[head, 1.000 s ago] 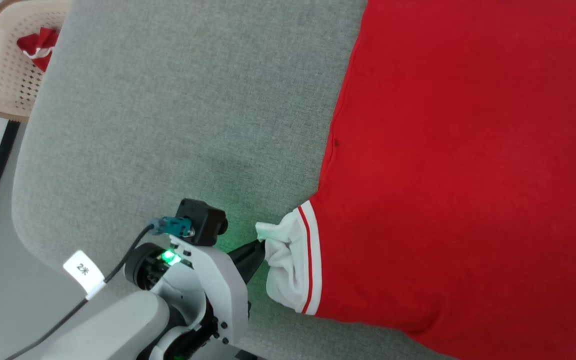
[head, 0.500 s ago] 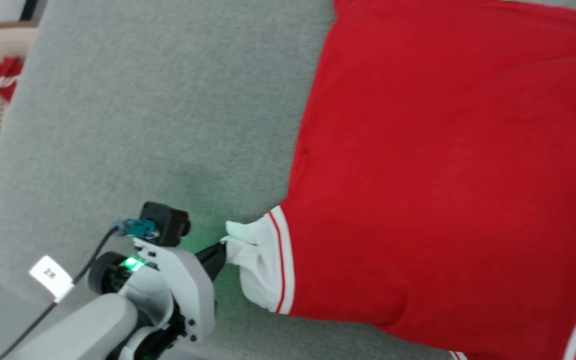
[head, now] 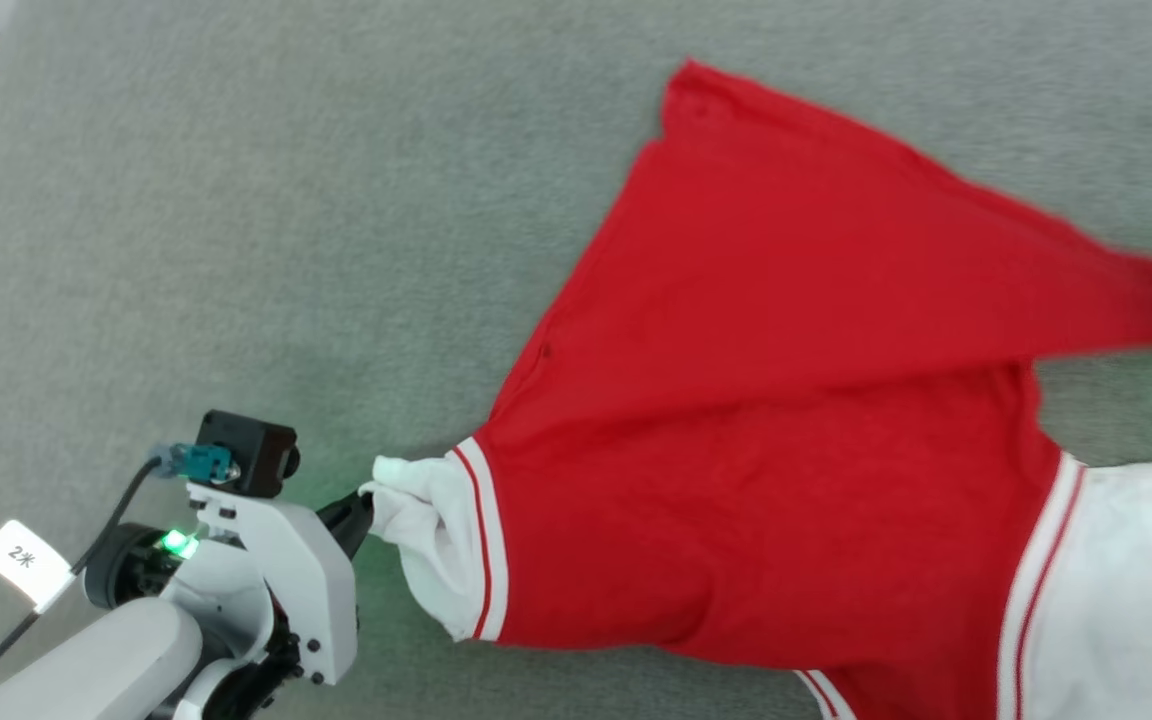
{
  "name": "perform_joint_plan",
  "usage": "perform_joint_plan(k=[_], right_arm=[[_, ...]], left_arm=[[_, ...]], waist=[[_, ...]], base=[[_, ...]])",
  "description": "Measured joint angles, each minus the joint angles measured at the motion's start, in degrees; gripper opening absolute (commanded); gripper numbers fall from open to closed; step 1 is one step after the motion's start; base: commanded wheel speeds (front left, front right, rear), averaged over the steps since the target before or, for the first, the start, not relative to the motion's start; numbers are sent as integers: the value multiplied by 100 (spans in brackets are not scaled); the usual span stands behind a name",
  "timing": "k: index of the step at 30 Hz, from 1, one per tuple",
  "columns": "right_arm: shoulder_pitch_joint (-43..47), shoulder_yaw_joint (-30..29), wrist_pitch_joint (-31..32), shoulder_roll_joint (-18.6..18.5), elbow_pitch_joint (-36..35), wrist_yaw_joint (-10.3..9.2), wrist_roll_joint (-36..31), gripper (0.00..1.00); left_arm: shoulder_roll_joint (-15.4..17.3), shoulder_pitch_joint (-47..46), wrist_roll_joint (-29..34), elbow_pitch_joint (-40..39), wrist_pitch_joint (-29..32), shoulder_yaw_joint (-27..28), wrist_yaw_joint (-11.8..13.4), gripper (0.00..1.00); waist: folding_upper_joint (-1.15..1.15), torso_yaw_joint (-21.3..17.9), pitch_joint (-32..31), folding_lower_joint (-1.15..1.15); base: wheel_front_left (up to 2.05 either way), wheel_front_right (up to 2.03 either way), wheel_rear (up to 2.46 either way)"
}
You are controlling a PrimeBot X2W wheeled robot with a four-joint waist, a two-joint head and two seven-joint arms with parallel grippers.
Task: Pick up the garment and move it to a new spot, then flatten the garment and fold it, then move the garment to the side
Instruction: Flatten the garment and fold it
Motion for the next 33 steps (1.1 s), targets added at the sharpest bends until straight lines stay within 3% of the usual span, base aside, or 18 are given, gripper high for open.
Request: perform_joint_plan(k=[6, 12, 17, 21, 22, 23, 24, 28, 33], right_arm=[[1588, -795, 281, 77, -1235, 0, 73, 0], [2888, -1610, 544, 735, -2025, -1, -146, 0], [3295, -2008, 444, 1222, -2174, 0, -499, 0], [3272, -2084, 86, 1443, -1839, 9, -668, 0], [3242, -2100, -7, 1496, -1727, 9, -673, 42], [3222, -2067, -96, 1493, -1631, 20, -745, 95], [3203, -2033, -144, 1486, -1560, 24, -780, 100], [3117, -1976, -200, 1450, -1508, 24, -748, 100], [3123, -2101, -120, 1361, -1965, 0, -545, 100]], left_arm=[[92, 19, -3, -23, 12, 7, 1, 0], [89, -4, -2, 33, 24, -4, -49, 0], [62, -68, 15, 108, 51, -22, -105, 0], [20, -128, 36, 185, 42, -33, -162, 0], [7, -135, 44, 210, 42, -38, -181, 0], [-4, -136, 48, 234, 40, -45, -203, 0], [-13, -136, 47, 254, 20, -49, -212, 0], [-18, -131, 43, 303, 11, -59, -253, 0], [-12, -73, 19, 312, -9, -75, -254, 0]], waist=[[0, -278, -191, 0], [0, -447, -285, 0], [0, -469, -263, 0], [0, -465, -236, 0], [0, -463, -238, 0], [0, -461, -243, 0], [0, -458, -251, 0], [0, -458, -307, 0], [0, -467, -404, 0]], base=[[0, 0, 0], [0, 0, 0], [0, 0, 0], [0, 0, 0], [0, 0, 0], [0, 0, 0], [0, 0, 0], [0, 0, 0], [0, 0, 0]])
